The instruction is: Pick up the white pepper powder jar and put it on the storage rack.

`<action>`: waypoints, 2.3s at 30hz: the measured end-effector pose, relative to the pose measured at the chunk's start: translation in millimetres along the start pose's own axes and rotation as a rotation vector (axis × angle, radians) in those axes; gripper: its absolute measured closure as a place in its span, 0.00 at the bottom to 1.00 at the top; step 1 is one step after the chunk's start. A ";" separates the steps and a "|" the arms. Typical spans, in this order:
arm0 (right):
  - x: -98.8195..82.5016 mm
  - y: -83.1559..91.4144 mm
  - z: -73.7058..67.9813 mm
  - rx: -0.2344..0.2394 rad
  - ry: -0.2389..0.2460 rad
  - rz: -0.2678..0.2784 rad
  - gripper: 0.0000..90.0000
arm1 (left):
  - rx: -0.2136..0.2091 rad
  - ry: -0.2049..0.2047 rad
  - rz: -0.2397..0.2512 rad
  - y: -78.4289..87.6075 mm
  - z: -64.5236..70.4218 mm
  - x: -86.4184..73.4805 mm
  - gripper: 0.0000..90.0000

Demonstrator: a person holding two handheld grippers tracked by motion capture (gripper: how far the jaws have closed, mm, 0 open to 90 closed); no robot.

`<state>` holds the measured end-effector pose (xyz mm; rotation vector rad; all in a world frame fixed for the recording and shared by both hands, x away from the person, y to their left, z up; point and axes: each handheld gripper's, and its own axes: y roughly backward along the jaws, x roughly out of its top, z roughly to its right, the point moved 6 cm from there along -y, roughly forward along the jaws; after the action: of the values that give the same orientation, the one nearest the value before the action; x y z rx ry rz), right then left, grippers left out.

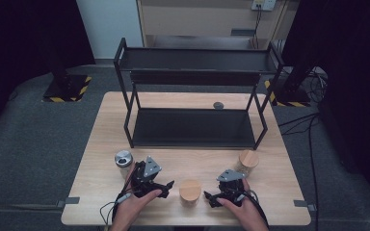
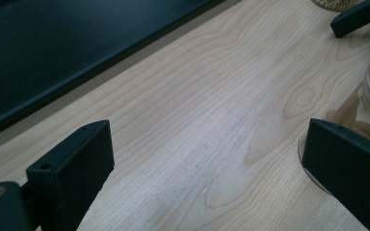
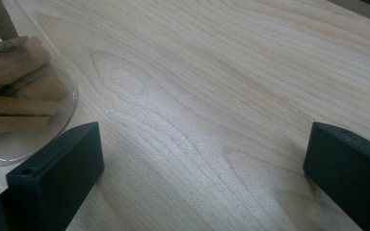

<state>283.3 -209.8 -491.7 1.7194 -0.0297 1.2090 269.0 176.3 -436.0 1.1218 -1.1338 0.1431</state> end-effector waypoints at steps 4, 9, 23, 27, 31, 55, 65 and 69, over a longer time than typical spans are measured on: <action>0.0 0.0 0.0 0.000 0.000 0.000 0.00 | 0.016 -0.002 0.006 7.4 -2.5 2.7 0.03; 0.0 0.0 0.0 0.000 0.000 0.000 0.00 | 0.031 0.003 0.007 14.7 -7.1 4.5 0.03; 0.1 0.0 0.1 0.000 0.000 0.000 0.00 | 0.067 -0.011 0.007 30.9 -14.5 23.1 0.04; 0.0 0.0 0.1 0.000 0.000 0.000 0.00 | 0.074 -0.013 0.011 32.9 -14.9 27.4 0.04; 0.1 0.0 0.0 0.000 0.000 0.000 0.00 | 0.085 -0.014 0.009 34.6 -16.4 33.0 0.04; 0.0 0.0 0.1 0.000 0.000 0.000 0.00 | 0.140 0.032 0.035 43.3 -52.0 32.3 0.04; 0.0 0.0 0.1 0.000 0.000 0.000 0.00 | 0.150 0.034 0.042 44.3 -63.9 30.4 0.04; 0.0 0.0 0.1 0.000 0.000 0.000 0.00 | 0.158 0.039 0.050 46.1 -67.8 29.9 0.04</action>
<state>283.4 -209.8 -491.7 1.7194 -0.0295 1.2094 299.2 238.0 -382.2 1.2250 -1.1316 0.2968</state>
